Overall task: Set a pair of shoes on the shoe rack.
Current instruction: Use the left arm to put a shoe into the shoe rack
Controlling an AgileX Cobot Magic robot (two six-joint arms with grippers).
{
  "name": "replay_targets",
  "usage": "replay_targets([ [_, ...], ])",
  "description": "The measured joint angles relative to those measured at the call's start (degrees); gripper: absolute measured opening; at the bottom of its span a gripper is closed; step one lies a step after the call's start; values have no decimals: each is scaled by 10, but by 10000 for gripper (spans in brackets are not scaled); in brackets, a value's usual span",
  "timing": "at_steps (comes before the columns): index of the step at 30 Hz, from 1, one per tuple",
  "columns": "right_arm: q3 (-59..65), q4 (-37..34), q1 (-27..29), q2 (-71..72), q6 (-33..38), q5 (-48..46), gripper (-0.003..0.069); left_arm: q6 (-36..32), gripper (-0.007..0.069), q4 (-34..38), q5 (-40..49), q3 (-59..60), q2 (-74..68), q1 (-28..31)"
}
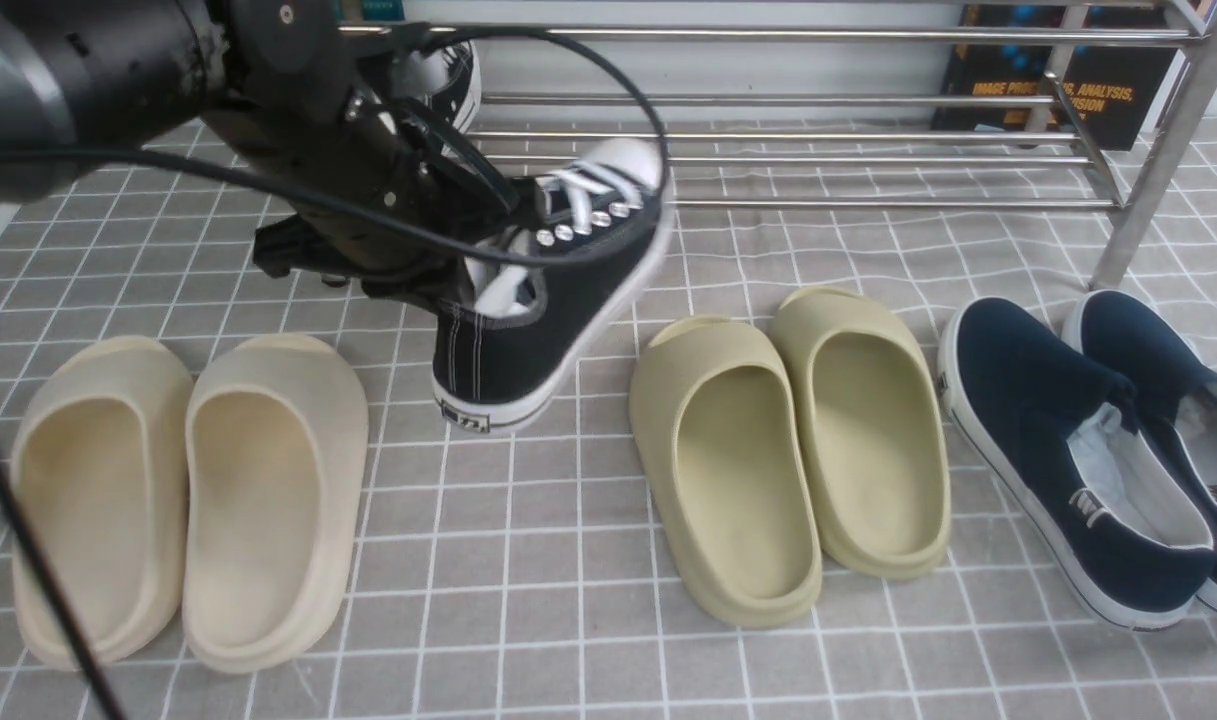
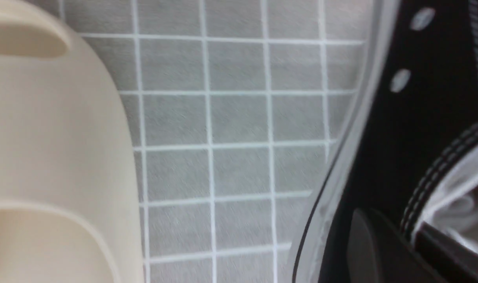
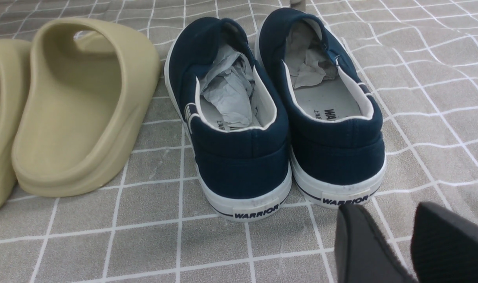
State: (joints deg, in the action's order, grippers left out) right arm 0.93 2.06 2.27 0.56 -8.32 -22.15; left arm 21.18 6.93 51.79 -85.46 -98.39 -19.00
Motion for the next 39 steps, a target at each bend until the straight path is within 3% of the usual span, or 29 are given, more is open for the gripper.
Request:
replay_targets([
  [11,0,0,0,0,0,0,239,3,-13,20,-96,-69,-67,37],
  [19,0,0,0,0,0,0,239,2,-13,24,-109,-149,-134,38],
  [30,0,0,0,0,0,0,239,56,-13,-62,-100,-280,-229,38],
  [39,0,0,0,0,0,0,239,73,-13,-103,-105,-295,-263,38],
])
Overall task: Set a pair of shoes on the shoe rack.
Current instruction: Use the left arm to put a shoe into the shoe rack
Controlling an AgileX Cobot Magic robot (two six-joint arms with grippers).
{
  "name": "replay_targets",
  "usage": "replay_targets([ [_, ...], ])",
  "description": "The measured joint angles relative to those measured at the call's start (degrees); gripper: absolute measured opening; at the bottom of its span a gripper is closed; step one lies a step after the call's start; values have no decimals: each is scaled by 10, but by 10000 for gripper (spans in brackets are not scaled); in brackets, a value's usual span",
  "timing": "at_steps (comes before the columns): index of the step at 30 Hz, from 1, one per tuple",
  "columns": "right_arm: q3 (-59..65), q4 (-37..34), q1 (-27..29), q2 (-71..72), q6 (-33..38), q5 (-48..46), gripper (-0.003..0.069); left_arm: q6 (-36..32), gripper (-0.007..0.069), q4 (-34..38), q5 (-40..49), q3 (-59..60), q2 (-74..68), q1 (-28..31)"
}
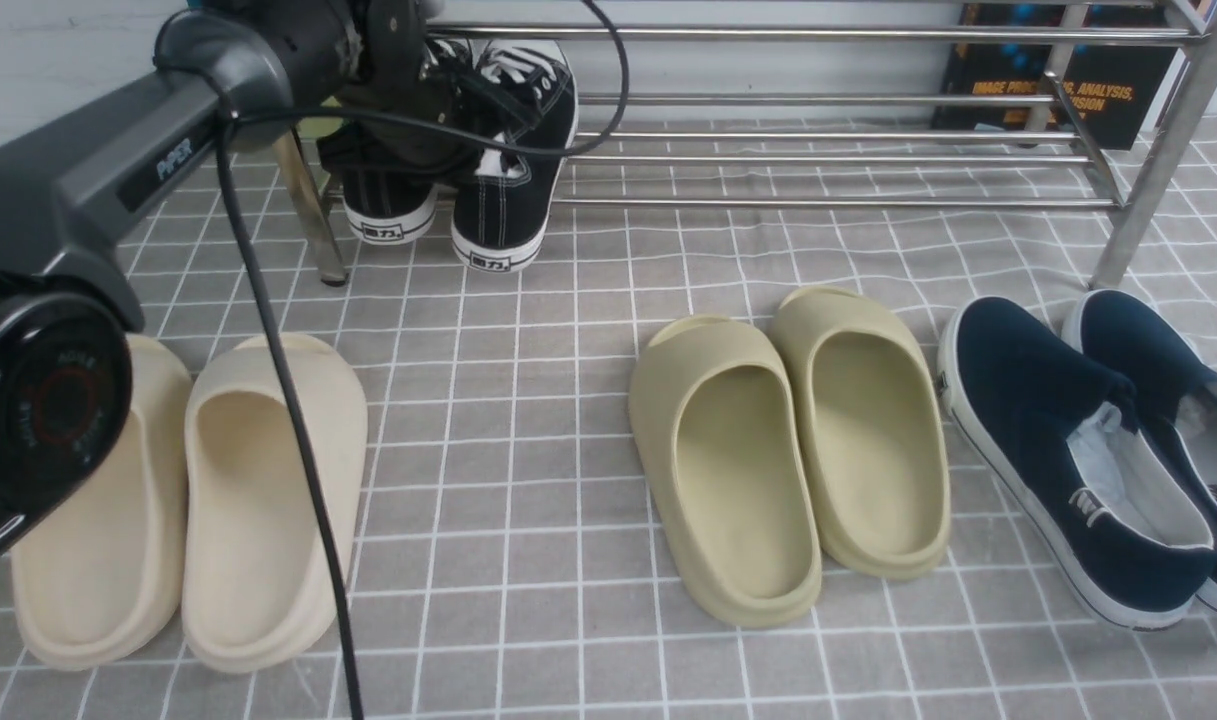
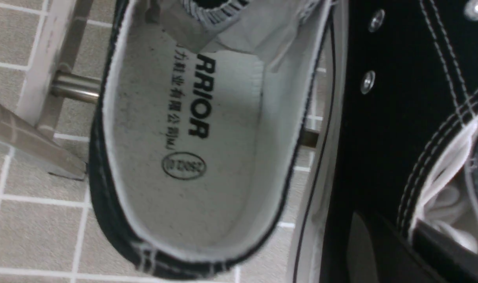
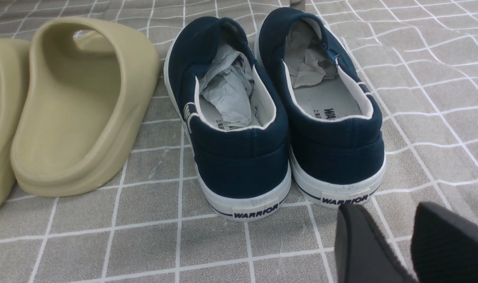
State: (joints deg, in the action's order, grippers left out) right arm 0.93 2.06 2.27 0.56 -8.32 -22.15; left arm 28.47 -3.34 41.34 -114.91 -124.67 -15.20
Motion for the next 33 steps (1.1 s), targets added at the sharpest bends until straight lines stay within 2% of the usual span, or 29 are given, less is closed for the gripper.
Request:
replay_targets([
  [7,0,0,0,0,0,0,239,0,14,-15,-15,0,0,0],
  [15,0,0,0,0,0,0,239,0,189,-17,-6,-6,19,0],
  [19,0,0,0,0,0,0,239,-12,235,-20,30,-6,63,0],
  [23,0,0,0,0,0,0,239,-47,205,-19,73,-6,120,0],
  [25,0,0,0,0,0,0,239,-76,139,-8,101,-6,149,-3],
  [26,0,0,0,0,0,0,239,-76,139,-7,103,-6,151,-4],
  [27,0,0,0,0,0,0,239,-94,75,0,123,-3,154,-8],
  [30,0,0,0,0,0,0,239,-110,-1,17,144,23,144,-18],
  [33,0,0,0,0,0,0,239,-118,-13,37,138,78,120,-31],
])
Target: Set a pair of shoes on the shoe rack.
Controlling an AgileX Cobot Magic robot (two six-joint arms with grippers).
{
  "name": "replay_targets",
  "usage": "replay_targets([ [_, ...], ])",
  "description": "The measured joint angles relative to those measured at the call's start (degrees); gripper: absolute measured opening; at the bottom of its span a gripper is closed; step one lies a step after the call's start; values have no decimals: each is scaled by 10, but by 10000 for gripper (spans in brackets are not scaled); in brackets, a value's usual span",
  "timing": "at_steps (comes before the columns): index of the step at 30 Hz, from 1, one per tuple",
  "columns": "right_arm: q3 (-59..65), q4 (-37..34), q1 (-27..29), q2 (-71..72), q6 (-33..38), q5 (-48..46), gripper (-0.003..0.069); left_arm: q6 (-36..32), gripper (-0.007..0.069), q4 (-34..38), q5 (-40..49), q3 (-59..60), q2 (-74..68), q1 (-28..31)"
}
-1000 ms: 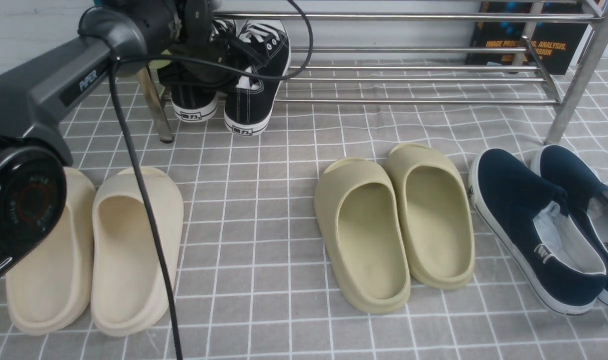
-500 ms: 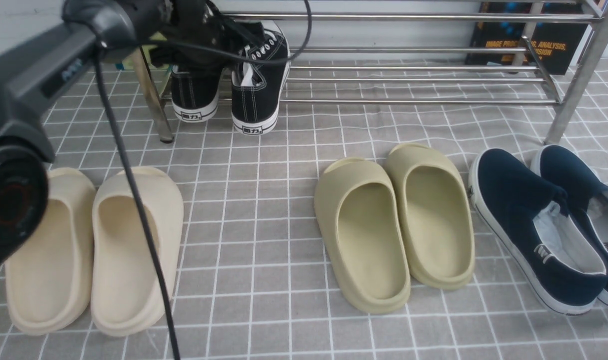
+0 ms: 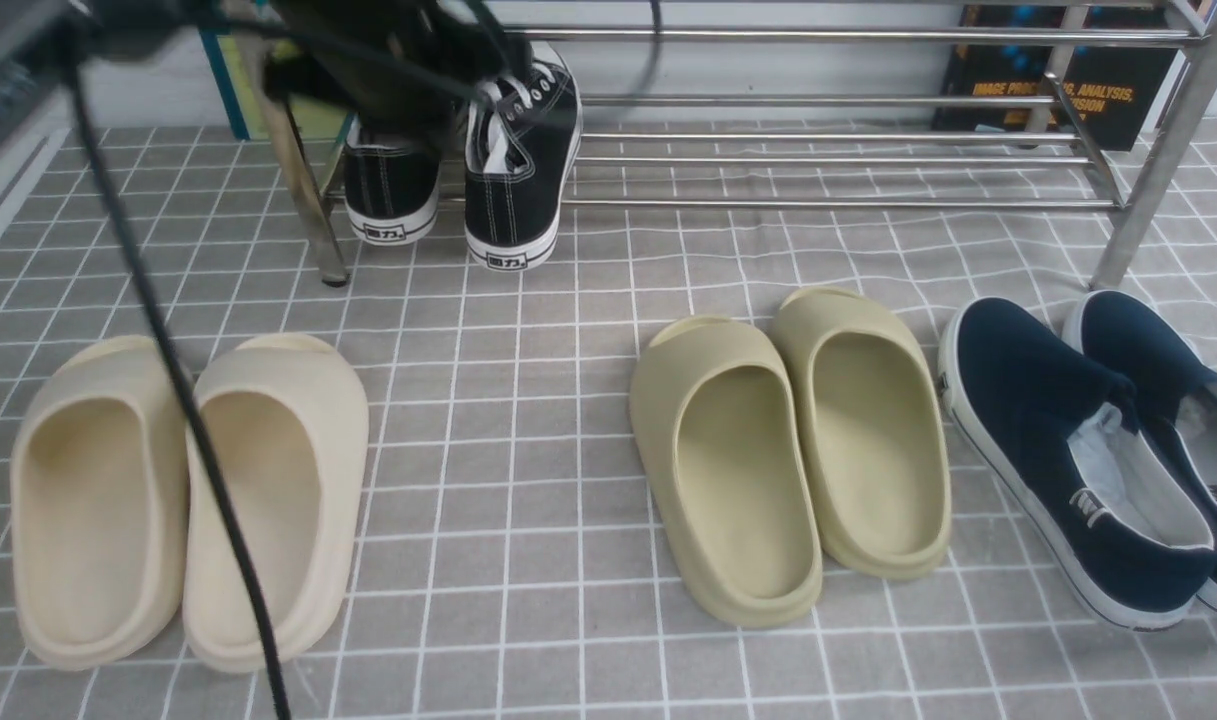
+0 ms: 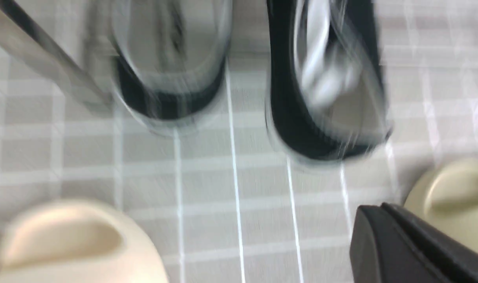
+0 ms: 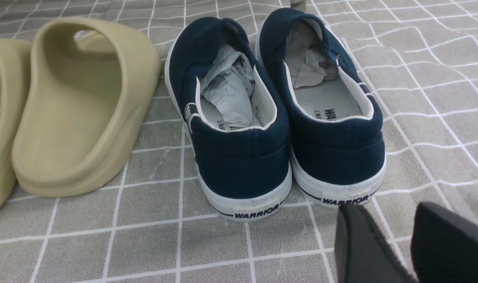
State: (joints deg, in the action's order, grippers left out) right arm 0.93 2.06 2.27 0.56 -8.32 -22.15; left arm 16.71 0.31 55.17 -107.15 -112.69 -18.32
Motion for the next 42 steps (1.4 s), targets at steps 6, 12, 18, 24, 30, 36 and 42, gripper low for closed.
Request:
replay_targets([
  [6,0,0,0,0,0,0,239,0,-13,14,-93,63,-43,-14],
  [12,0,0,0,0,0,0,239,12,-13,14,-156,58,-64,-7],
  [18,0,0,0,0,0,0,239,40,-13,7,-131,9,-82,4],
  [24,0,0,0,0,0,0,239,40,-13,-3,-101,-25,-85,8],
  [30,0,0,0,0,0,0,239,14,-13,-9,-18,-86,-47,8],
  [36,0,0,0,0,0,0,239,-37,-13,-10,64,-128,73,8],
  [42,0,0,0,0,0,0,239,-55,-13,-14,126,-118,256,8],
])
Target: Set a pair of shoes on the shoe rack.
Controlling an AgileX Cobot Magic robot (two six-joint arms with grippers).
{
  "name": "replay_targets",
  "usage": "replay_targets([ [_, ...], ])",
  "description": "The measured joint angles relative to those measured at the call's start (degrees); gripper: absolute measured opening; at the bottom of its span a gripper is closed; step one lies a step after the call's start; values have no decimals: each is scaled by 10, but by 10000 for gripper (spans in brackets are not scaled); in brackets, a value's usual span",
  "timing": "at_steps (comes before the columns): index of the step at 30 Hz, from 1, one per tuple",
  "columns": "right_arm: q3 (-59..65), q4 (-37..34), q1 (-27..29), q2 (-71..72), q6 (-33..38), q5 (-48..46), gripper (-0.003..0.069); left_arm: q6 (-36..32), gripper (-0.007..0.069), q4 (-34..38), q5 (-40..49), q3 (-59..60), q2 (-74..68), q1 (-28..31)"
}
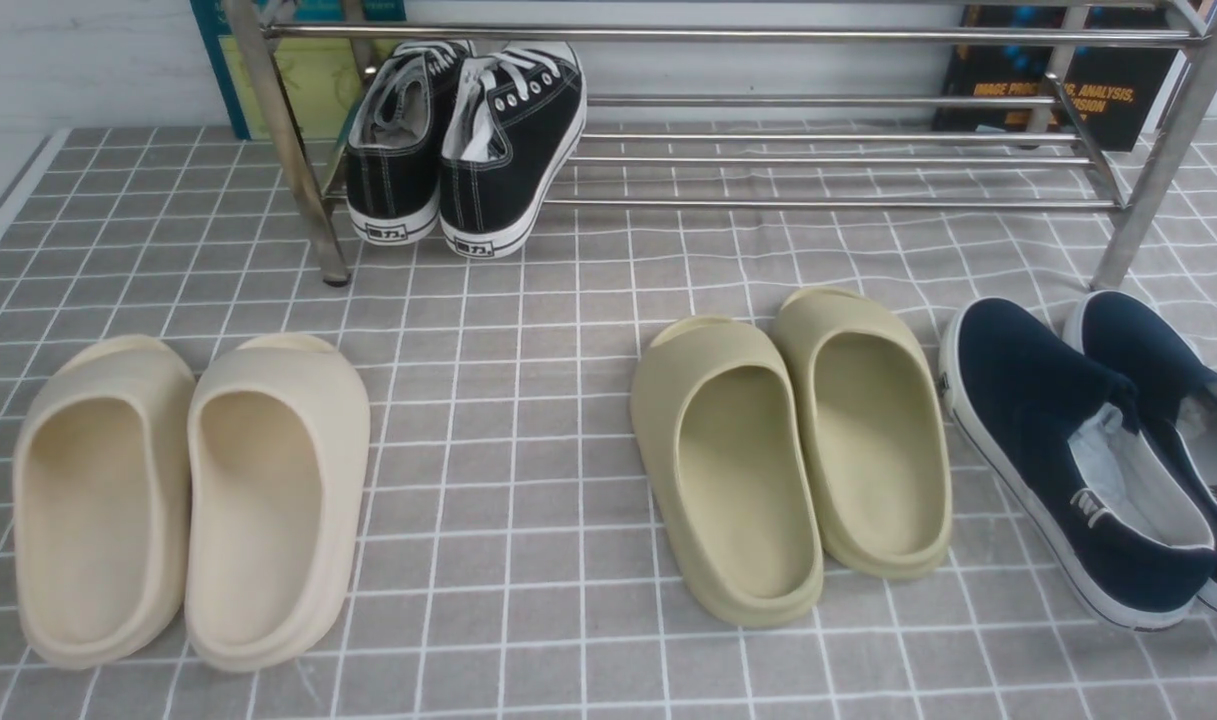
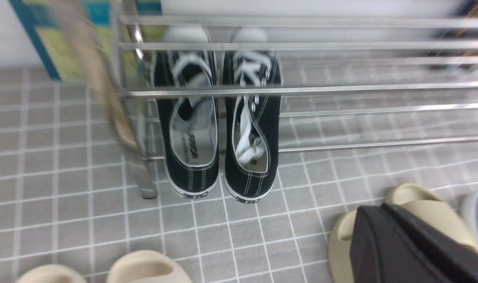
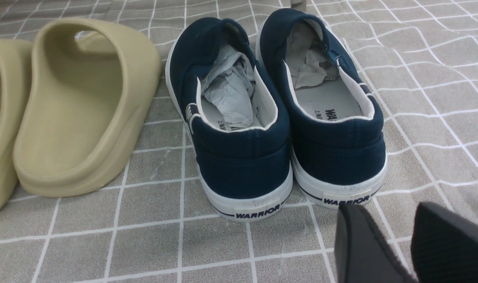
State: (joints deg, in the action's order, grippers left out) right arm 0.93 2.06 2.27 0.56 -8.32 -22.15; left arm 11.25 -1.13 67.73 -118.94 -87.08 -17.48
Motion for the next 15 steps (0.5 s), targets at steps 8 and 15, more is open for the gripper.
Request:
replay_targets([
  [8,0,0,0,0,0,0,239,10,-13,-4,10,199,212,0],
  [15,0,0,0,0,0,0,239,41,-13,-7,-20,437,398,0],
])
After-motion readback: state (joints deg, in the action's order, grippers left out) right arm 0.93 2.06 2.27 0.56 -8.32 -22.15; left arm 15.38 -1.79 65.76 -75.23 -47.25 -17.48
